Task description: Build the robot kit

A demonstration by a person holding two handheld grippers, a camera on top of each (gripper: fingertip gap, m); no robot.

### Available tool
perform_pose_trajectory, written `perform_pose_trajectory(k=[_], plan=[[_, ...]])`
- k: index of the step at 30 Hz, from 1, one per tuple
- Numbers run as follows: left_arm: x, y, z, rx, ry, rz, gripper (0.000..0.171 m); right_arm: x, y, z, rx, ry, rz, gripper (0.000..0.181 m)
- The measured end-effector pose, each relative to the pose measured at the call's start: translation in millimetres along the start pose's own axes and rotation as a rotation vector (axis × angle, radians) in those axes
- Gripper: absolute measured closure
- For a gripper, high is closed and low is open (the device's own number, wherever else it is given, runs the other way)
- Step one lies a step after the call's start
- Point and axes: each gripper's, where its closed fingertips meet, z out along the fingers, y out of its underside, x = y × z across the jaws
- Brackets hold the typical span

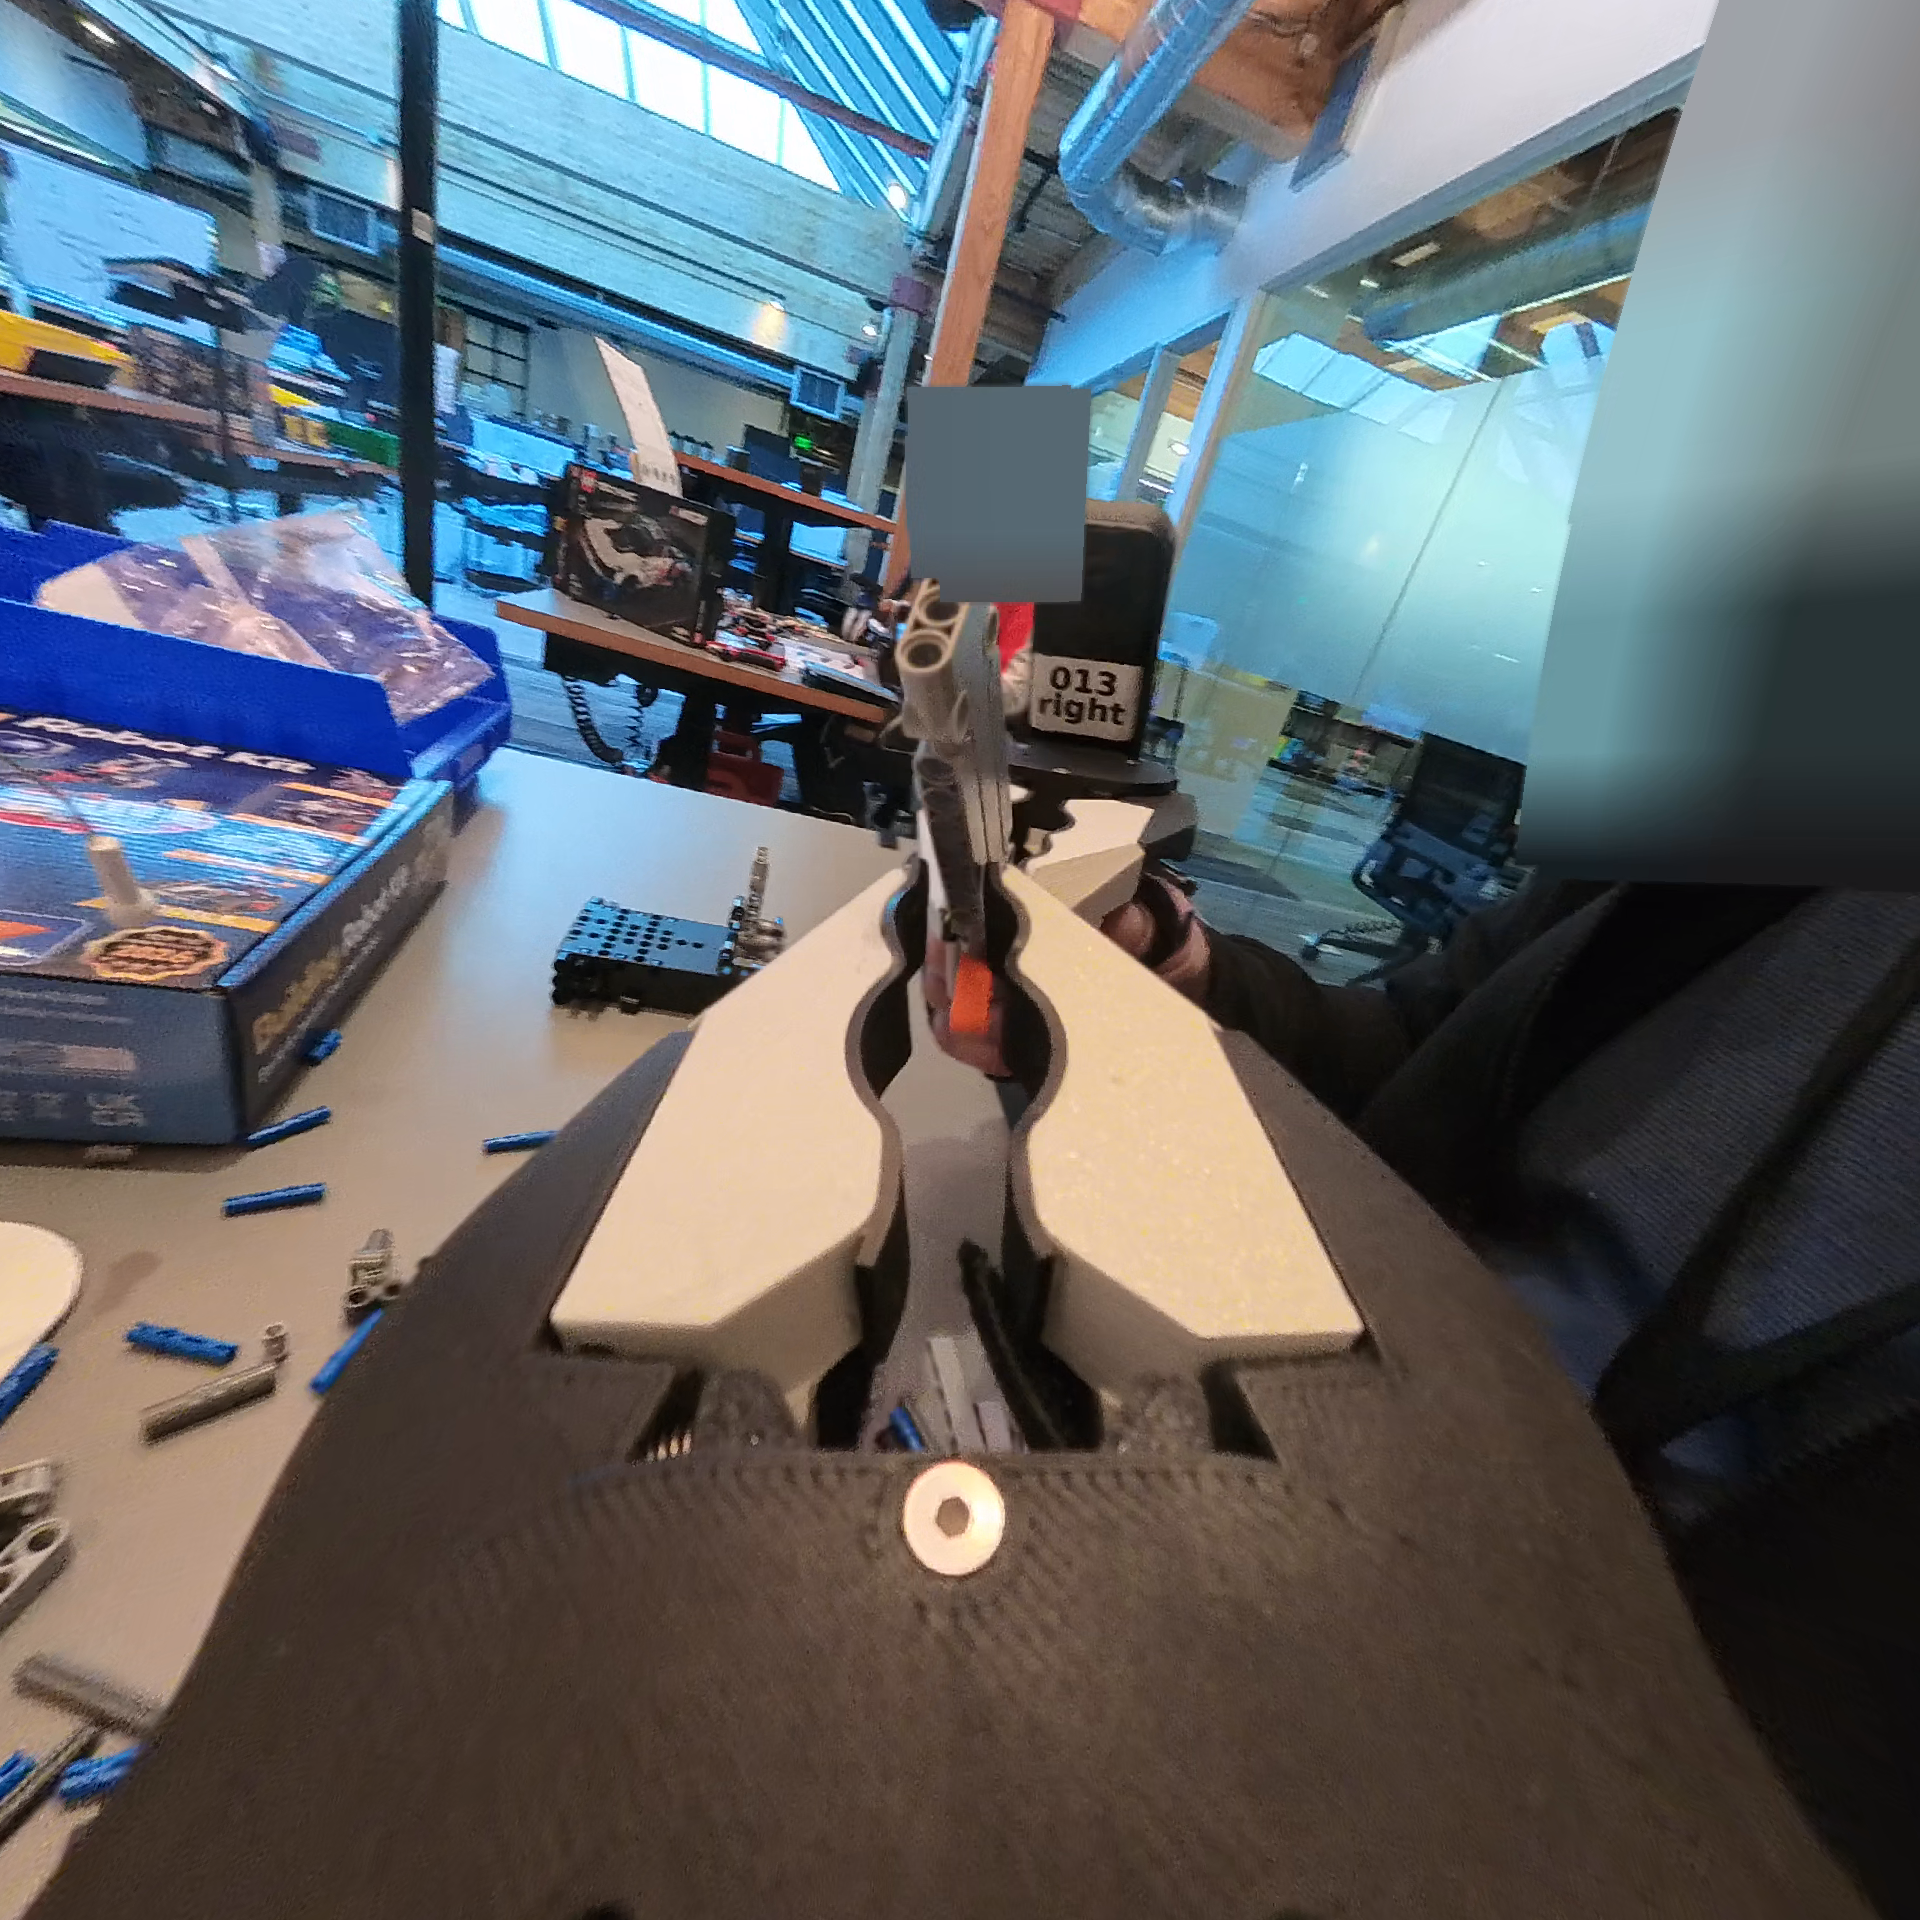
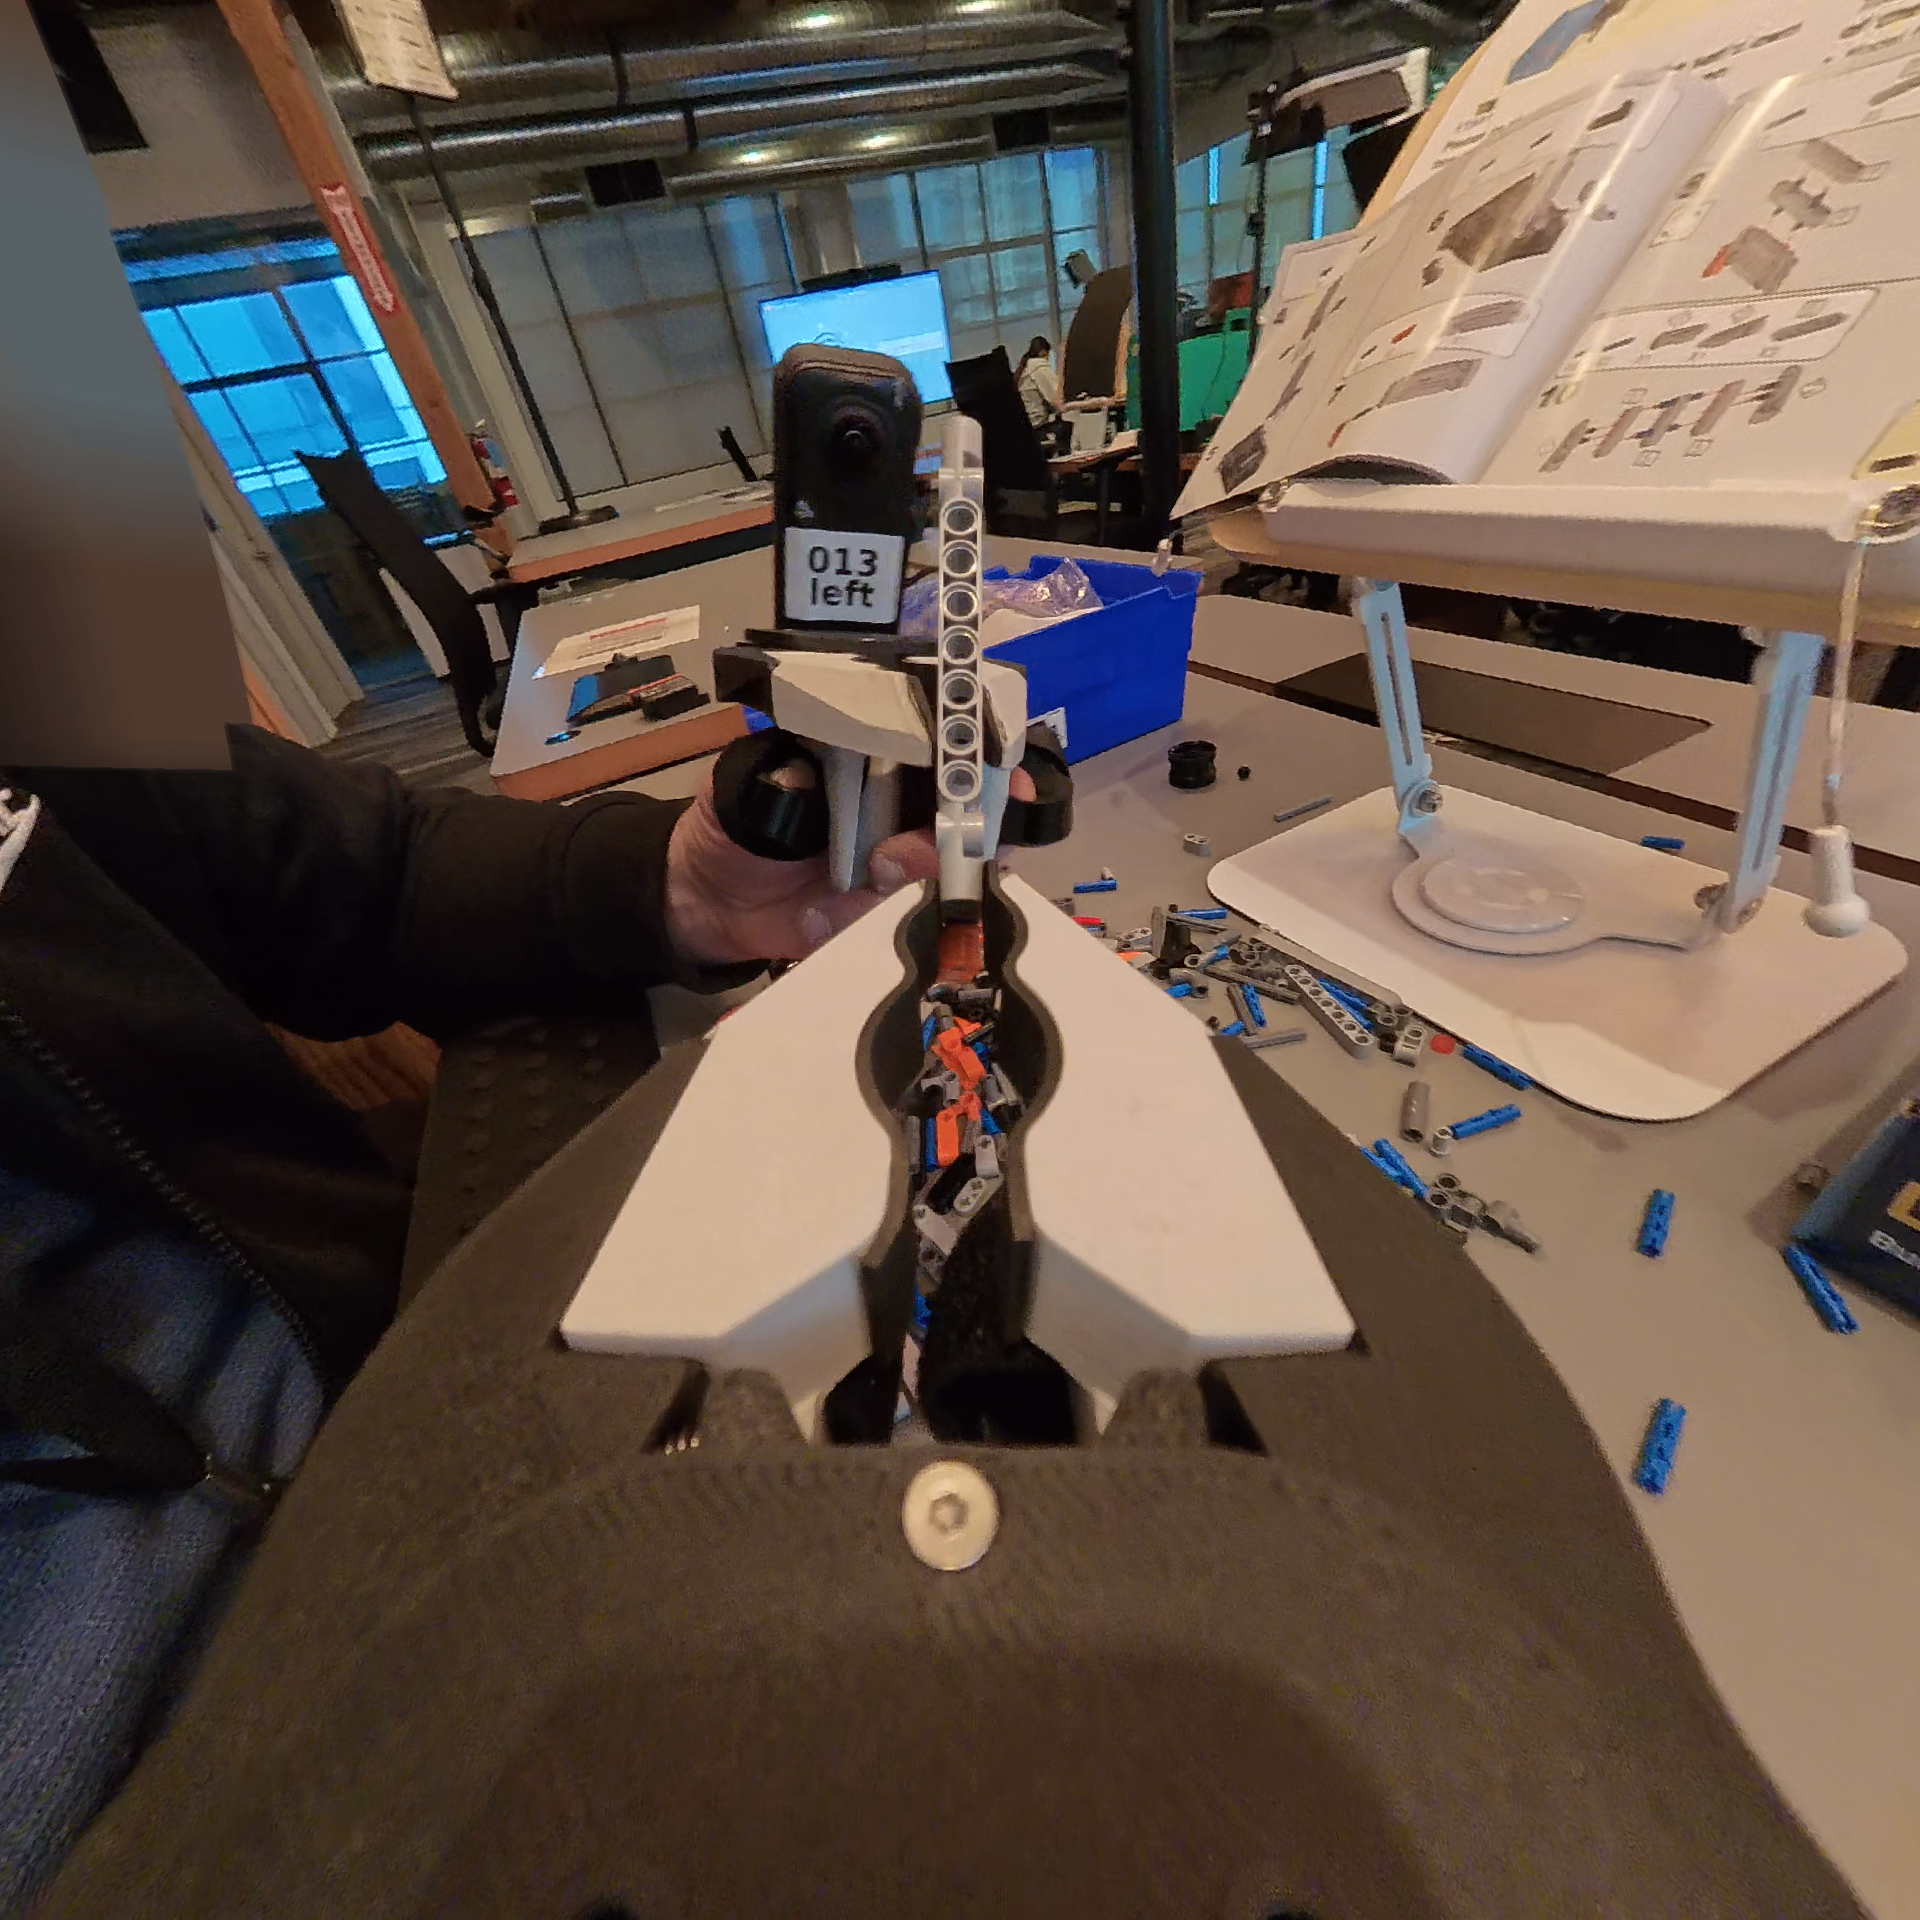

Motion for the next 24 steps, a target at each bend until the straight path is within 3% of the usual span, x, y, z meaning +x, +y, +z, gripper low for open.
perform_pose_trajectory(k=[12, 15, 18, 24], plan=[[-7.7, -9.1, -5.1, 0.01, -0.052, 0.032, 0.171, 1.5, 7.7, -8.7, -0.066, 0.078, -0.007, 0.176], [-18.0, -17.8, -11.3, 0.031, -0.111, 0.043, 0.156, 13.0, 13.2, -18.0, -0.12, 0.146, -0.018, 0.176], [-23.3, -15.1, -10.5, -0.029, -0.173, 0.122, 0.154, 25.0, 27.5, -29.3, -0.247, 0.24, -0.088, 0.176], [-23.3, 7.9, 1.7, -0.15, -0.155, 0.115, 0.153, 5.7, 42.2, -33.5, -0.313, 0.109, 0.026, 0.175]])
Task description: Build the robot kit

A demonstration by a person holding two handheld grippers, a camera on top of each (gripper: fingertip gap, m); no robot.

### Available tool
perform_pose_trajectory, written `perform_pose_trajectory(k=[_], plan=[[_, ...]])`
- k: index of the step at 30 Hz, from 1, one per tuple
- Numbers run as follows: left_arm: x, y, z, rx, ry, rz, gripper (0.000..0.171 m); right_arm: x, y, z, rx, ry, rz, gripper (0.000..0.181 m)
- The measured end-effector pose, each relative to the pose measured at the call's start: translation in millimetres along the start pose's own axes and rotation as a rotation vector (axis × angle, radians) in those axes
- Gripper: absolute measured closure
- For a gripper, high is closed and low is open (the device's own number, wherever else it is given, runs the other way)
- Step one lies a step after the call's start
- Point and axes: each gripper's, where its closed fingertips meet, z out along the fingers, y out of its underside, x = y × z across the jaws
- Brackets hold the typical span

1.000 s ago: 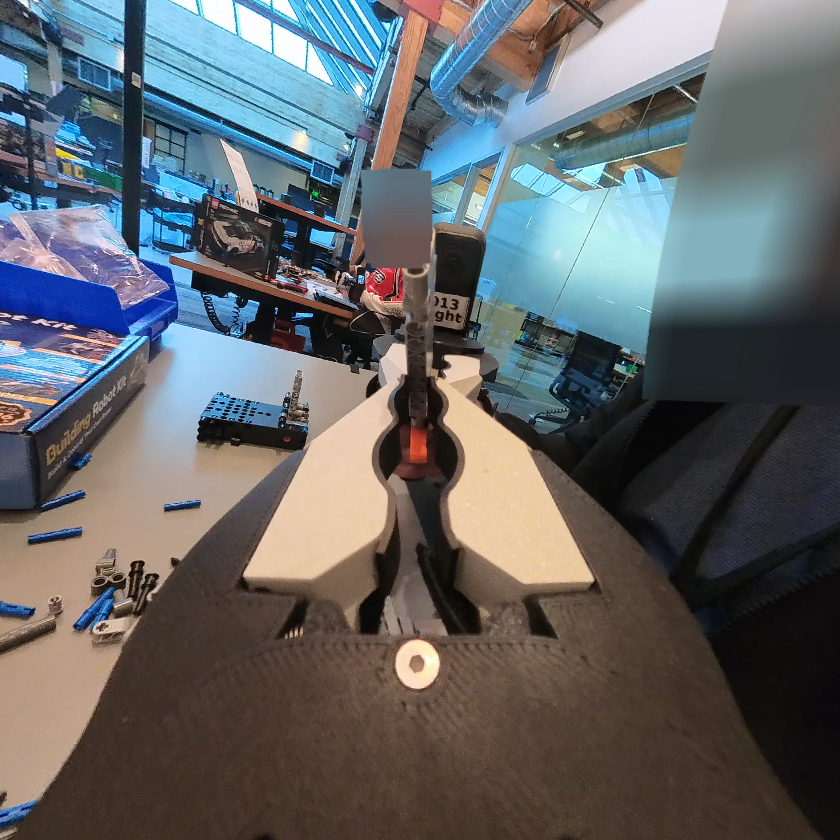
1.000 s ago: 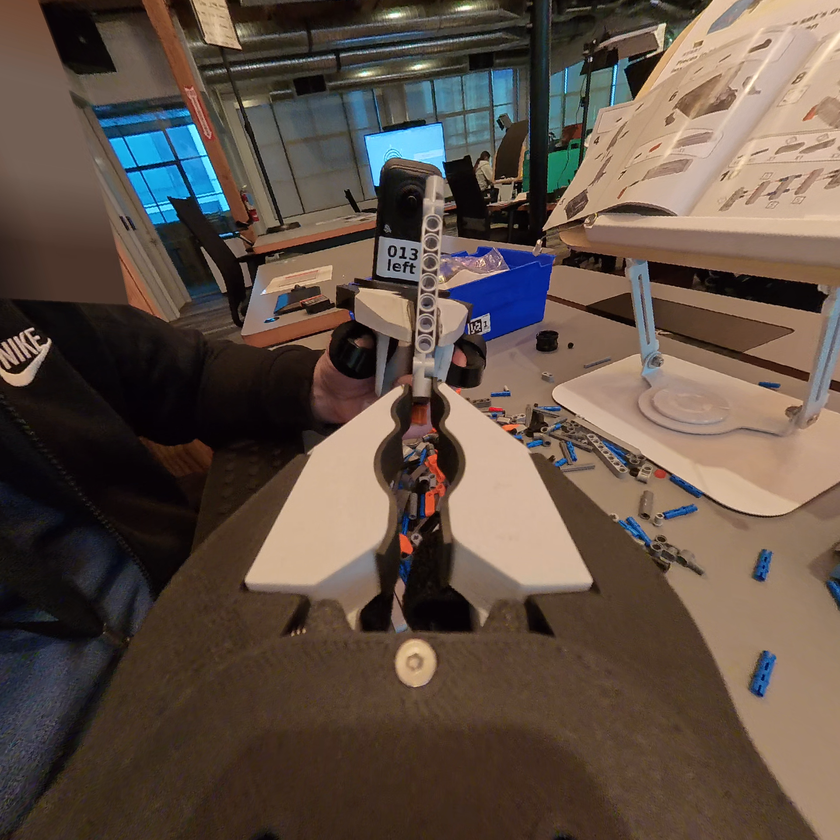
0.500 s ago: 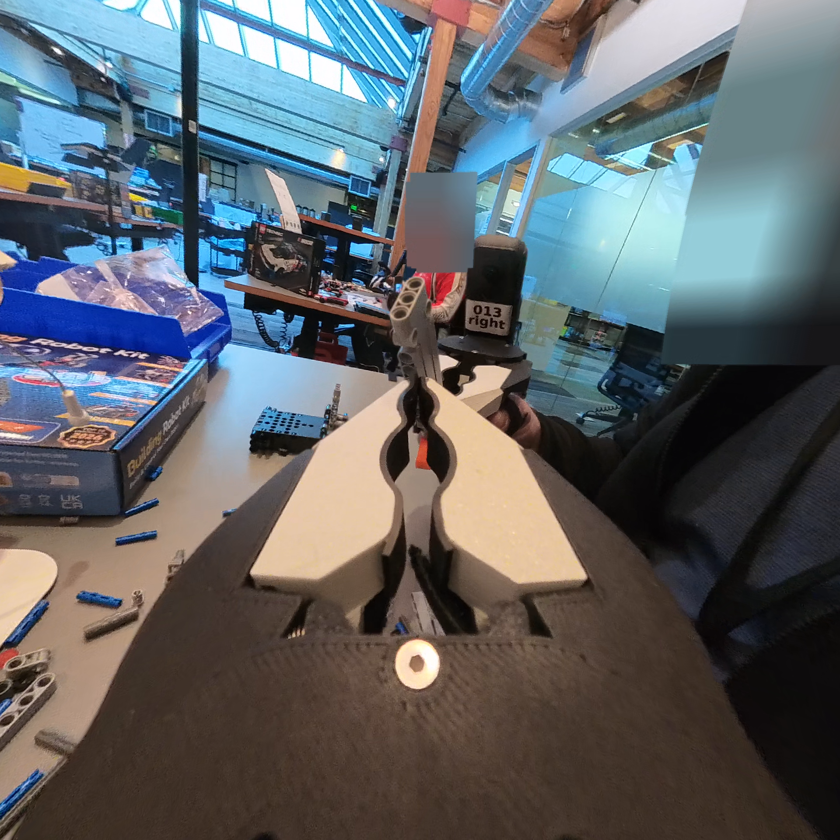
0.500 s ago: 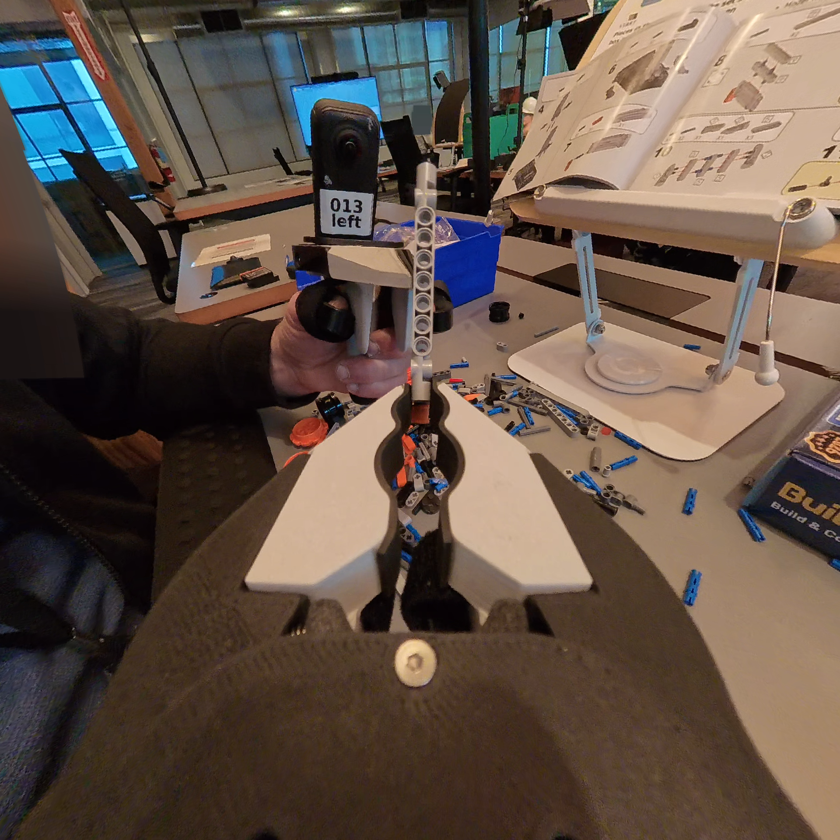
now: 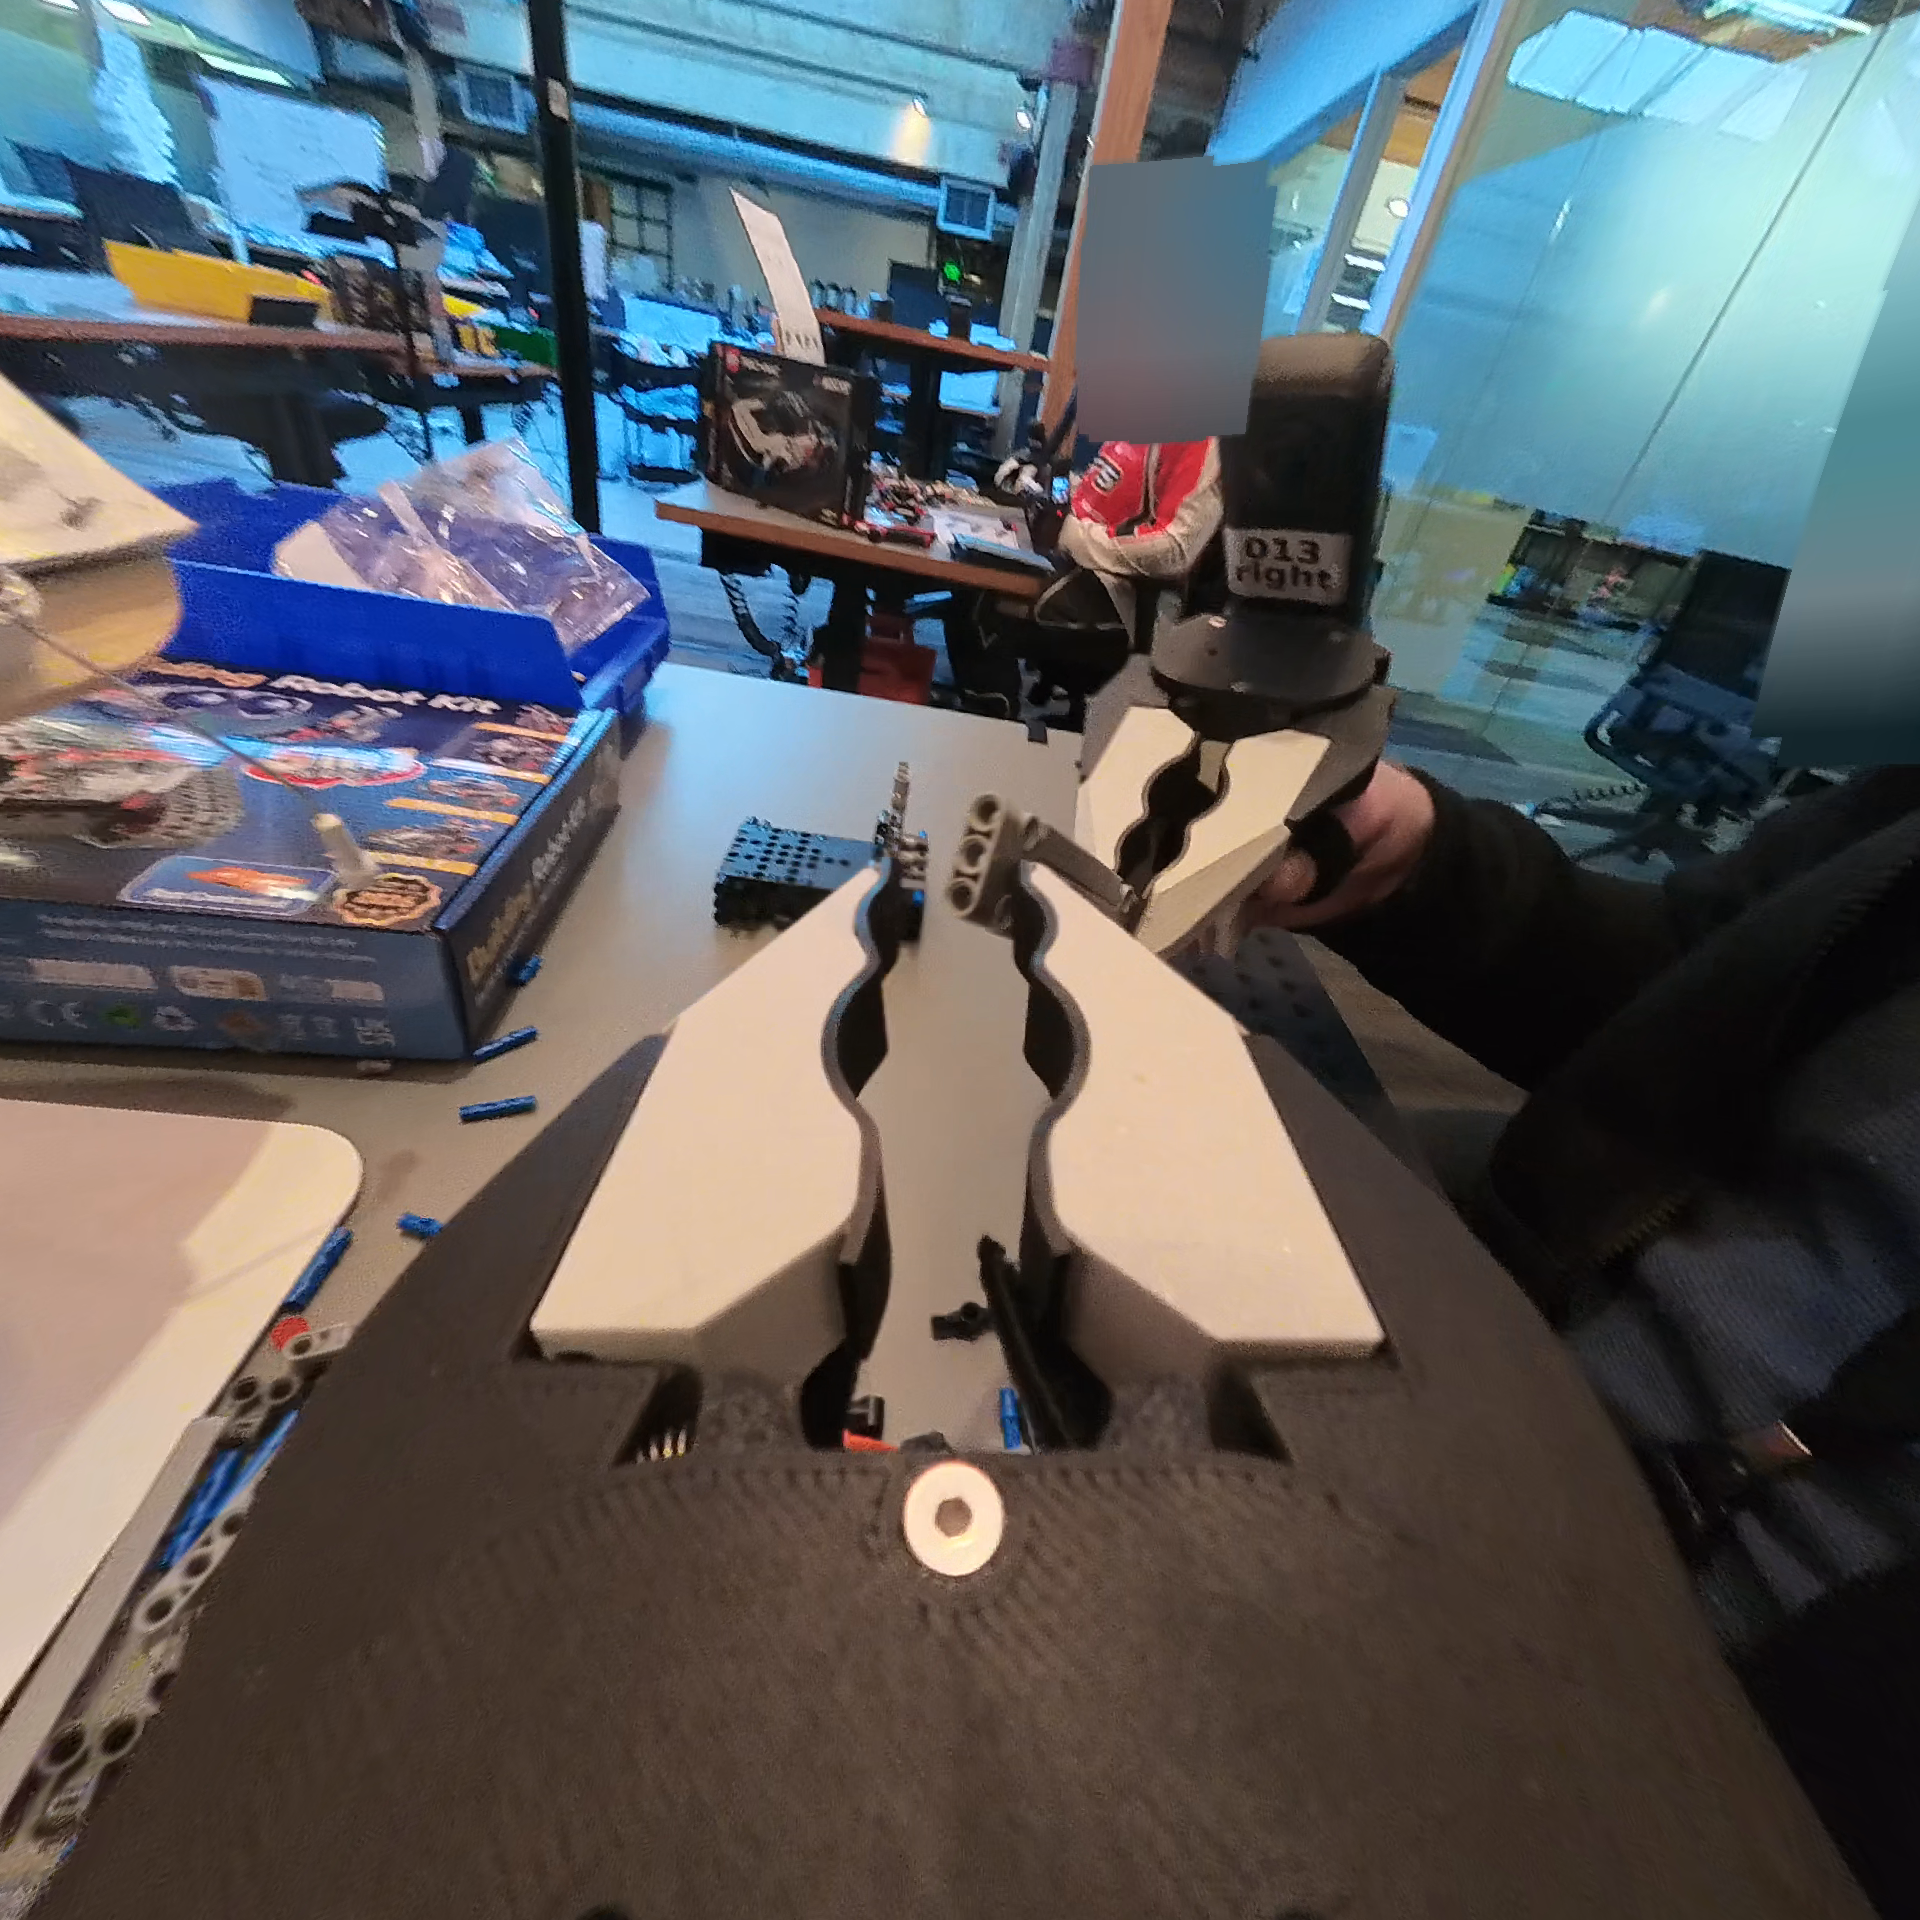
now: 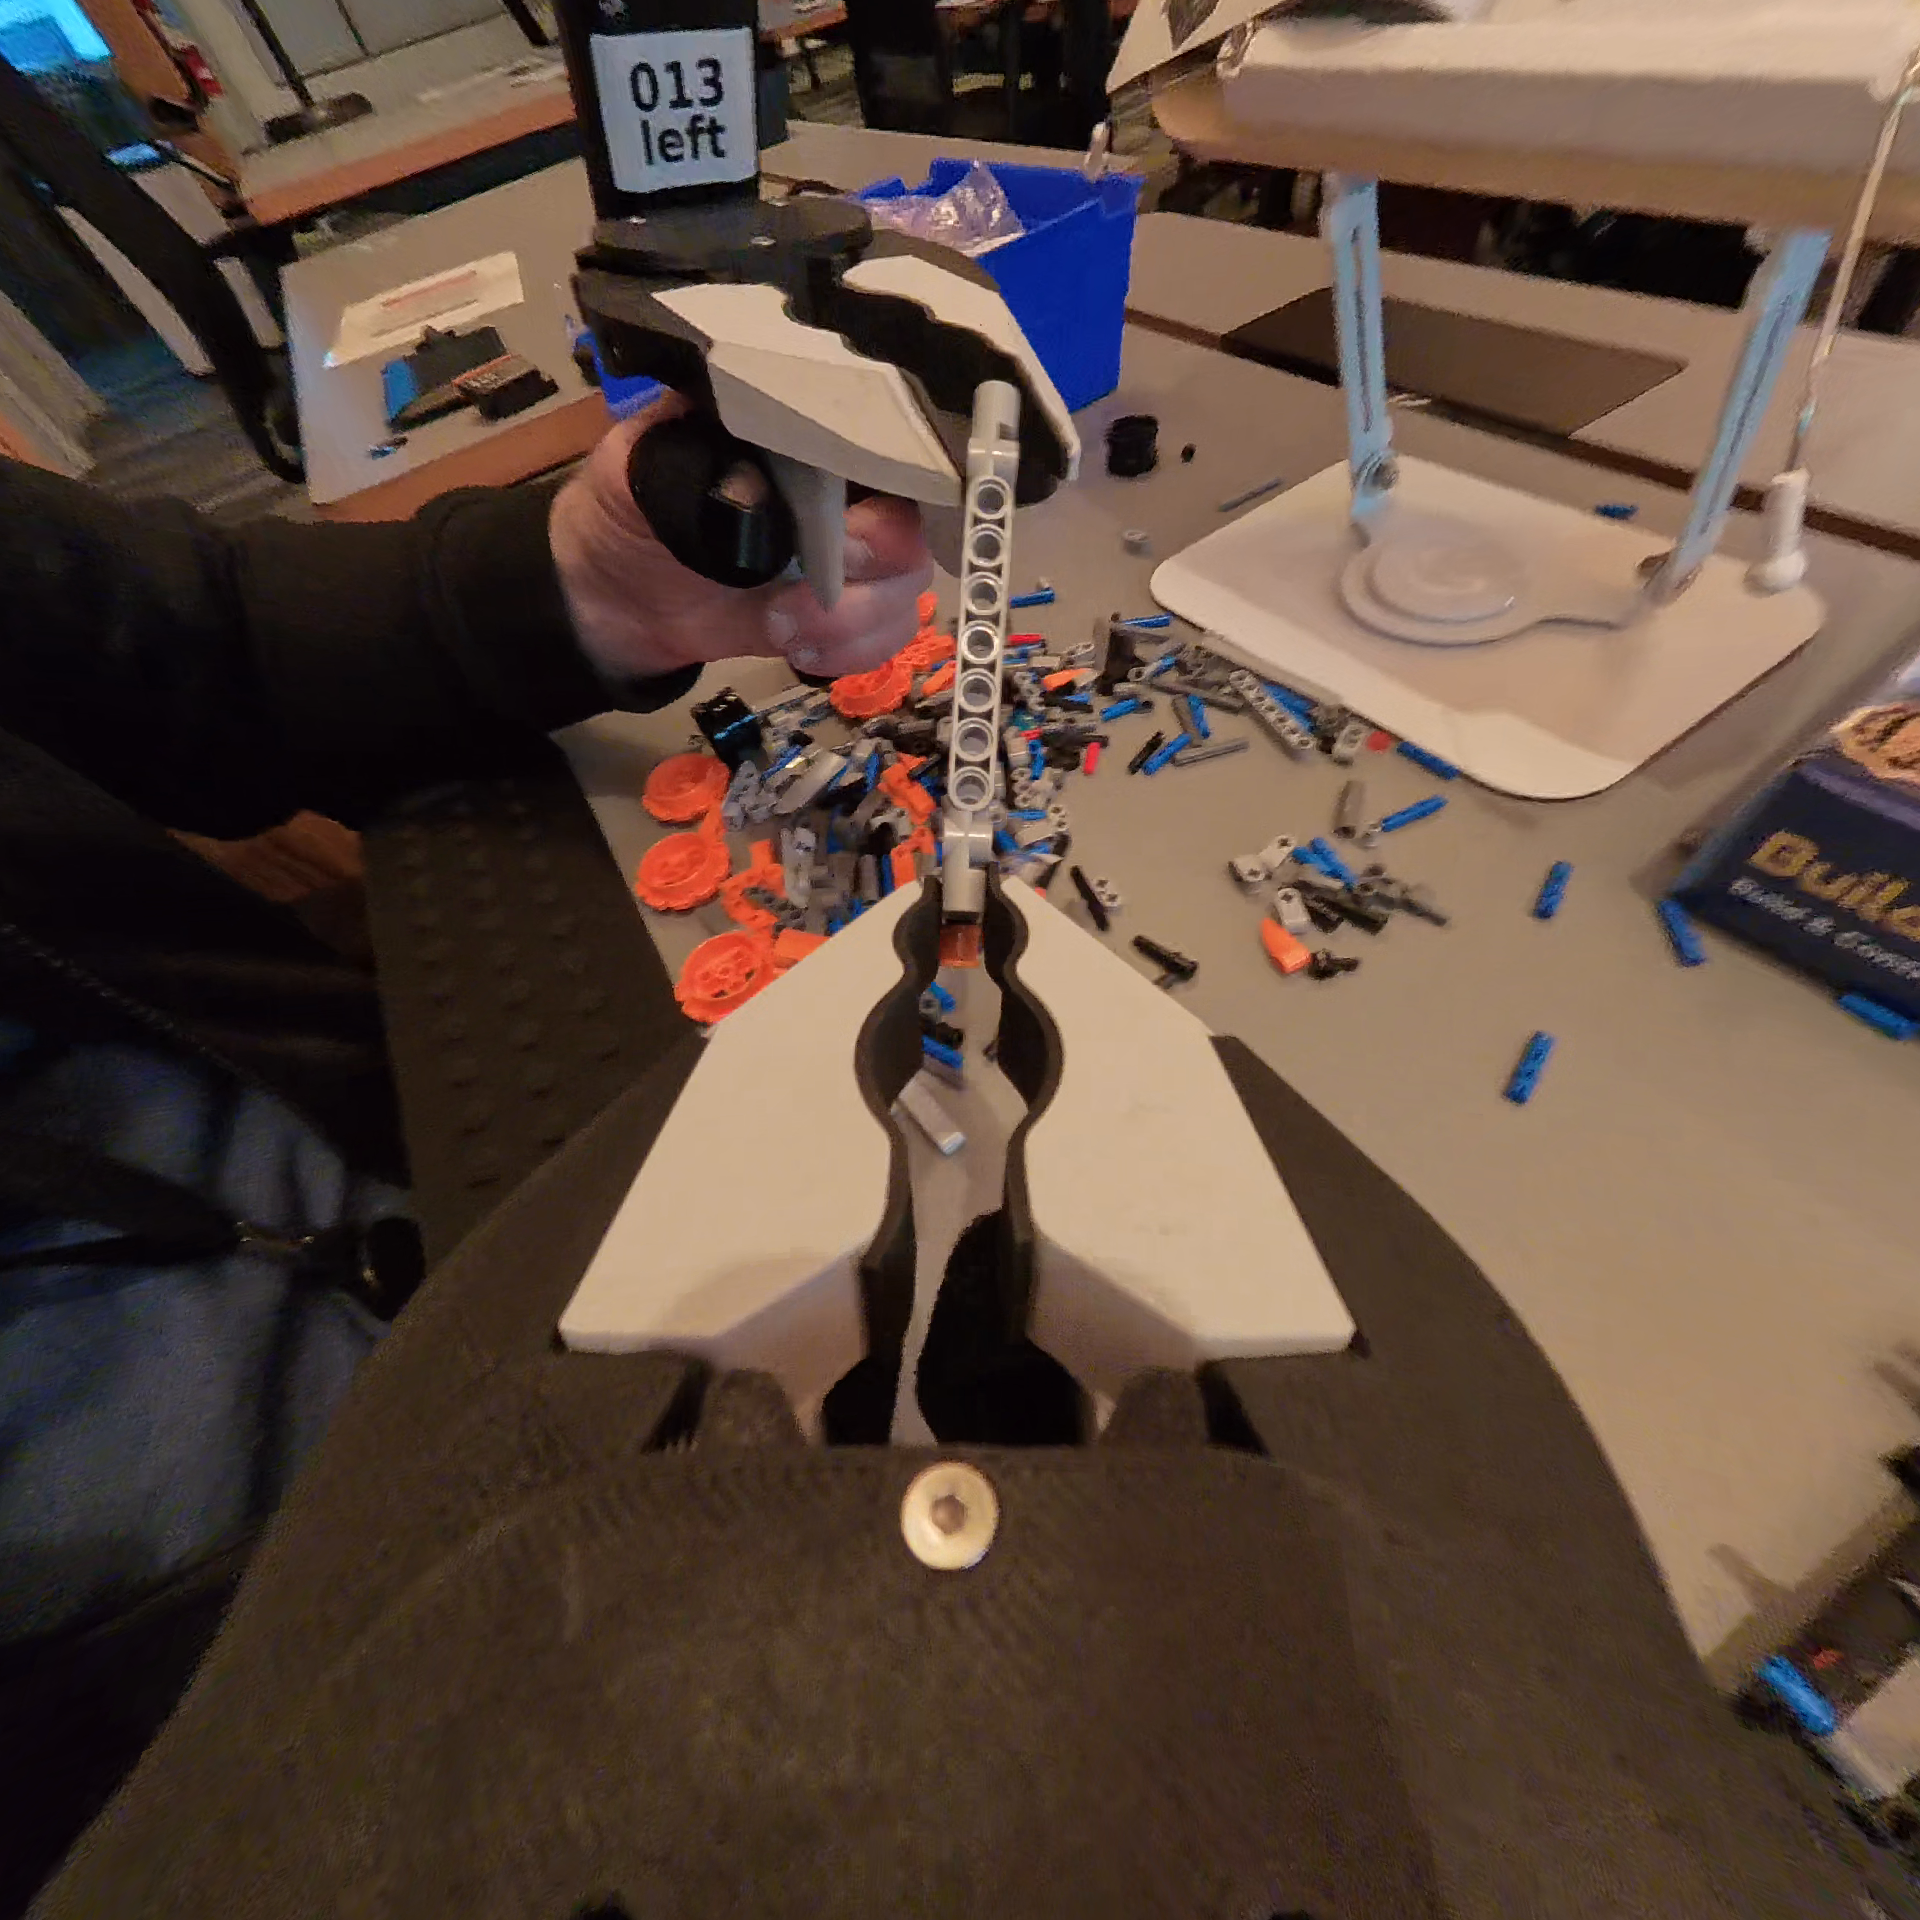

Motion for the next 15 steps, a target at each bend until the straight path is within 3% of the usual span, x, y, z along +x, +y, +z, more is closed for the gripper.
perform_pose_trajectory(k=[2, 8, 13, 15], plan=[[8.0, 0.4, 0.9, 0.0, 0.047, 0.005, 0.162, -5.8, 1.6, -0.5, 0.015, -0.063, 0.056, 0.175], [3.9, 1.8, 1.1, -0.006, 0.055, -0.055, 0.162, -10.4, -5.2, -4.8, 0.097, -0.125, 0.149, 0.174], [-2.1, 0.7, 0.1, 0.053, 0.095, -0.187, 0.163, -10.1, -13.2, -10.9, 0.162, -0.155, 0.205, 0.164], [-4.4, -0.6, -1.1, 0.073, 0.1, -0.213, 0.163, -9.9, -16.6, -11.8, 0.188, -0.14, 0.192, 0.168]])
